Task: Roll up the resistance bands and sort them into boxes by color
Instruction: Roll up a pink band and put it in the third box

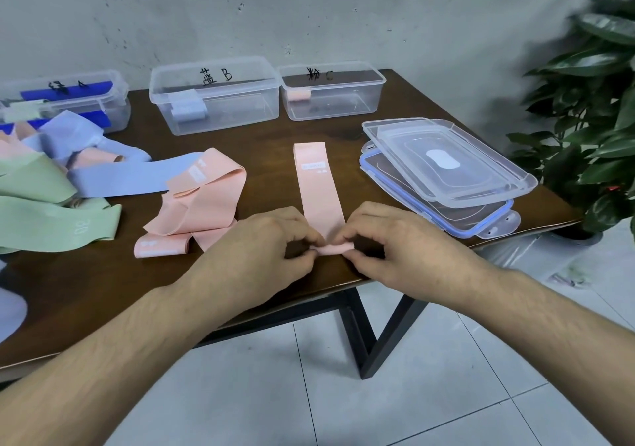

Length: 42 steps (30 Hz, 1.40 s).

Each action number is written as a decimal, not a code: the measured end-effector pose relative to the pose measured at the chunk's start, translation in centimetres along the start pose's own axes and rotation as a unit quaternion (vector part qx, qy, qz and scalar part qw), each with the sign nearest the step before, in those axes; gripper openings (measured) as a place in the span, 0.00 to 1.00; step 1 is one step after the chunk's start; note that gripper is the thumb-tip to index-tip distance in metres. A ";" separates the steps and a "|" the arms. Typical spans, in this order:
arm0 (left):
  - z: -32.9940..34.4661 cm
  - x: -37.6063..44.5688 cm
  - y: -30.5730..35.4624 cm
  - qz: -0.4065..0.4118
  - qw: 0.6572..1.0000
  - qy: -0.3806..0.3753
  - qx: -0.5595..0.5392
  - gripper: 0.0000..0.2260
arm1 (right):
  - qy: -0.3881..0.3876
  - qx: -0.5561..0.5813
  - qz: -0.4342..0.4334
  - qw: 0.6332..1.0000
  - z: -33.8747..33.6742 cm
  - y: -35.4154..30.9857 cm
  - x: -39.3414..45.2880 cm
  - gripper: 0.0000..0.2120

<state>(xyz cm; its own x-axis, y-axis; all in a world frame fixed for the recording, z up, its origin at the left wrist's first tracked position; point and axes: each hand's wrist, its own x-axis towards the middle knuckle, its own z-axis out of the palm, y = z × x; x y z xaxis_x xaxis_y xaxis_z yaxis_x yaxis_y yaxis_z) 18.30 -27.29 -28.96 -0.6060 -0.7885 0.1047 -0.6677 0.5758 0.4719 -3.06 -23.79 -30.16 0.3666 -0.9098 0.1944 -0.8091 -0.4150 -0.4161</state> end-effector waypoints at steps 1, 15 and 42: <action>0.0 0.0 0.0 -0.001 1.000 0.002 0.003 0.08 | 0.004 0.003 0.003 1.000 0.0 0.0 0.1 0.09; 0.2 0.3 -0.4 0.006 0.999 0.031 0.016 0.08 | -0.015 -0.001 0.013 1.000 -0.4 0.4 0.8 0.12; 0.8 0.6 -0.7 0.011 0.997 0.048 0.058 0.10 | 0.026 -0.004 -0.010 1.000 0.2 1.0 1.4 0.10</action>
<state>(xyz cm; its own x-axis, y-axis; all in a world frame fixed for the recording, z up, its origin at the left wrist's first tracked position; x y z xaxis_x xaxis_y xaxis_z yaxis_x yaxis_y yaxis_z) 18.09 -27.97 -29.96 -0.5798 -0.7899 0.1998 -0.7043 0.6092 0.3644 -3.30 -25.49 -30.47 0.3579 -0.9001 0.2485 -0.8056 -0.4322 -0.4051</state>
